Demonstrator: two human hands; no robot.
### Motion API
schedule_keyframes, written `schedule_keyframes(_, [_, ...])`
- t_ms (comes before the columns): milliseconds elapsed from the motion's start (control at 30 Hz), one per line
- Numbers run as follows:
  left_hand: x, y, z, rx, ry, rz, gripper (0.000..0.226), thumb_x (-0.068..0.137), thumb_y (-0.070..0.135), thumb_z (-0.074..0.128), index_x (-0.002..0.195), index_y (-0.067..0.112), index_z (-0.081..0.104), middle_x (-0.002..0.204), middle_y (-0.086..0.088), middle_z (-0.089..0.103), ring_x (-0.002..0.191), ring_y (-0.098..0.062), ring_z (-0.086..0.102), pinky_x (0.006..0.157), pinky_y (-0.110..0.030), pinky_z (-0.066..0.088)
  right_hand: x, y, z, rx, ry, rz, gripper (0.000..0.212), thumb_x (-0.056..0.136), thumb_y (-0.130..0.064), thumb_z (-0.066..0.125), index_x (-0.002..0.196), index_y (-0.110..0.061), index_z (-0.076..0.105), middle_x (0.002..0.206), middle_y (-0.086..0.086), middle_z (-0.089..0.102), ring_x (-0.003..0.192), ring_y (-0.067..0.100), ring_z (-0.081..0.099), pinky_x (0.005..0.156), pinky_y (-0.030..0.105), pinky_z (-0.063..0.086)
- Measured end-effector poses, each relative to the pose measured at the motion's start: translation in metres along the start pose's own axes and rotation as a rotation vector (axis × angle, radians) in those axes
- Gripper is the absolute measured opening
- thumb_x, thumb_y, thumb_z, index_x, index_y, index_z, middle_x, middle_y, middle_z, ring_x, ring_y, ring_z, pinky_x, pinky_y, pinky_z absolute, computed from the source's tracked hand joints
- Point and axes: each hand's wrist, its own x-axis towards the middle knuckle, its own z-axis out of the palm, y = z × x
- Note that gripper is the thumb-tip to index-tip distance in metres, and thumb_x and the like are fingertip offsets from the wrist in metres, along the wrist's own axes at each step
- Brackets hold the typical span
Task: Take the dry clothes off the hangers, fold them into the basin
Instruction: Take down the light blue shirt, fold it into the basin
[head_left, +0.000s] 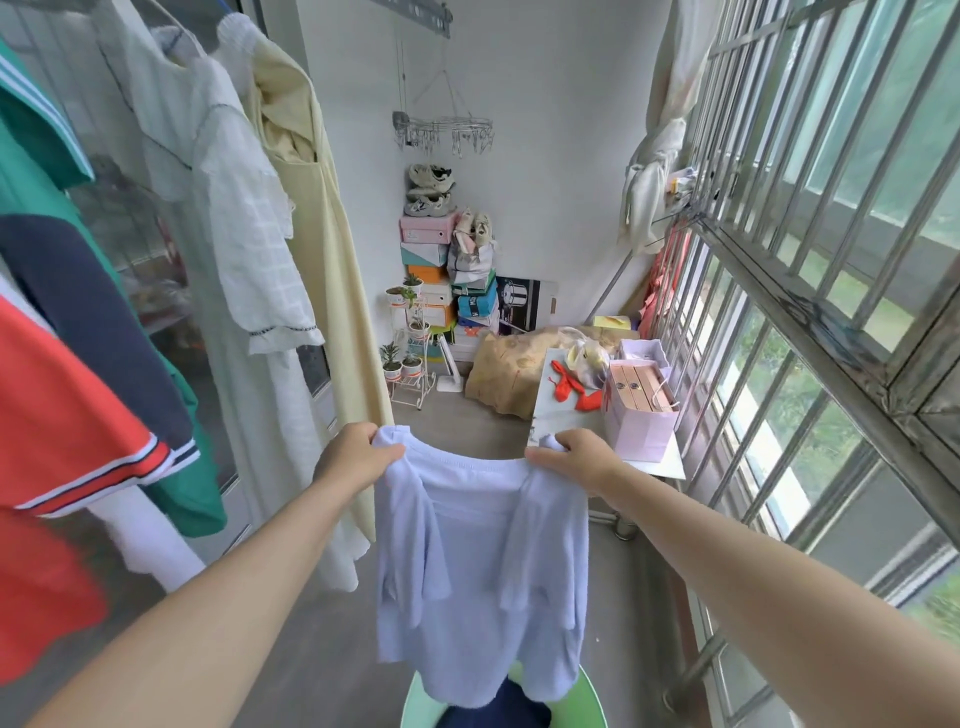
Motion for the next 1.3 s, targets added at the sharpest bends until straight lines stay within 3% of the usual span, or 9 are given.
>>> schedule_keyframes(133, [0.002,-0.004,0.006,-0.146,-0.003,0.010,0.035,0.086,0.013,0.061,0.057,0.023,0.043,0.057,0.007,0.043,0.061,-0.019,0.041,0.055,-0.028,0.029,-0.001,0.004,0.001,0.271,-0.030,0.107,0.036,0.088,-0.037,0.063,0.097,-0.001,0.060,0.090,0.013,0.060,0.081,0.022,0.057,0.080,0.040,0.055])
schedule_keyframes(200, [0.003,-0.007,0.009,-0.216,-0.042,-0.012,0.026,0.089,0.015,0.058,0.065,0.020,0.049,0.066,0.000,0.049,0.069,-0.019,0.046,0.062,-0.028,0.035,-0.004,0.003,0.003,0.446,-0.006,0.165,0.047,0.091,-0.033,0.060,0.117,0.006,0.055,0.107,0.022,0.065,0.086,0.025,0.059,0.095,0.048,0.049])
schedule_keyframes(333, [0.001,-0.003,0.018,-0.396,-0.057,-0.108,0.009,0.092,0.018,0.053,0.087,0.018,0.061,0.086,-0.010,0.062,0.079,-0.023,0.058,0.072,-0.034,0.048,-0.005,-0.003,0.011,0.765,0.029,0.241,0.039,0.093,-0.027,0.058,0.114,0.005,0.055,0.099,0.018,0.062,0.082,0.026,0.061,0.081,0.040,0.052])
schedule_keyframes(467, [0.000,0.004,0.030,-0.484,-0.005,-0.195,0.009,0.090,0.017,0.053,0.083,0.017,0.057,0.091,-0.013,0.062,0.085,-0.027,0.061,0.076,-0.038,0.050,-0.002,-0.009,0.022,0.904,0.115,0.321,0.039,0.093,-0.027,0.056,0.125,-0.005,0.054,0.097,0.012,0.058,0.083,0.022,0.050,0.075,0.031,0.041])
schedule_keyframes(600, [-0.002,0.011,0.047,-0.546,0.005,-0.245,0.006,0.085,0.019,0.055,0.086,0.014,0.057,0.096,-0.015,0.064,0.093,-0.030,0.064,0.085,-0.045,0.052,-0.005,-0.016,0.031,1.019,0.119,0.396,0.014,0.094,-0.023,0.057,0.091,-0.009,0.055,0.073,0.005,0.043,0.064,0.017,0.042,0.059,0.029,0.038])
schedule_keyframes(767, [-0.010,0.027,0.065,-0.603,-0.046,-0.269,0.017,0.087,0.019,0.054,0.072,0.019,0.046,0.089,-0.012,0.054,0.080,-0.024,0.053,0.073,-0.035,0.044,-0.009,-0.020,0.043,1.116,0.098,0.394,0.014,0.094,-0.017,0.057,0.087,-0.007,0.051,0.081,0.009,0.053,0.068,0.021,0.055,0.065,0.036,0.050])
schedule_keyframes(1067, [-0.017,0.038,0.062,-0.451,0.174,-0.064,0.006,0.095,0.015,0.048,0.090,0.016,0.051,0.087,-0.001,0.056,0.088,-0.021,0.050,0.074,-0.024,0.034,-0.009,-0.020,0.045,0.881,0.088,0.293,0.021,0.092,-0.025,0.058,0.078,-0.009,0.052,0.081,0.009,0.051,0.075,0.022,0.053,0.054,0.027,0.047])
schedule_keyframes(1167, [-0.025,0.040,0.069,-0.378,0.087,0.048,0.023,0.095,0.016,0.050,0.115,0.008,0.055,0.108,-0.005,0.060,0.102,-0.022,0.056,0.079,-0.025,0.036,-0.008,-0.022,0.045,0.852,0.096,0.268,0.021,0.092,-0.025,0.058,0.079,-0.009,0.053,0.090,0.013,0.055,0.083,0.027,0.056,0.062,0.031,0.052])
schedule_keyframes(1300, [-0.040,0.045,0.079,-0.302,-0.127,0.145,0.004,0.095,0.024,0.051,0.098,0.023,0.052,0.106,-0.003,0.062,0.102,-0.021,0.058,0.089,-0.035,0.044,-0.010,-0.031,0.050,0.804,0.052,0.225,0.019,0.091,-0.021,0.058,0.077,-0.009,0.055,0.087,0.013,0.058,0.084,0.025,0.057,0.073,0.037,0.054])
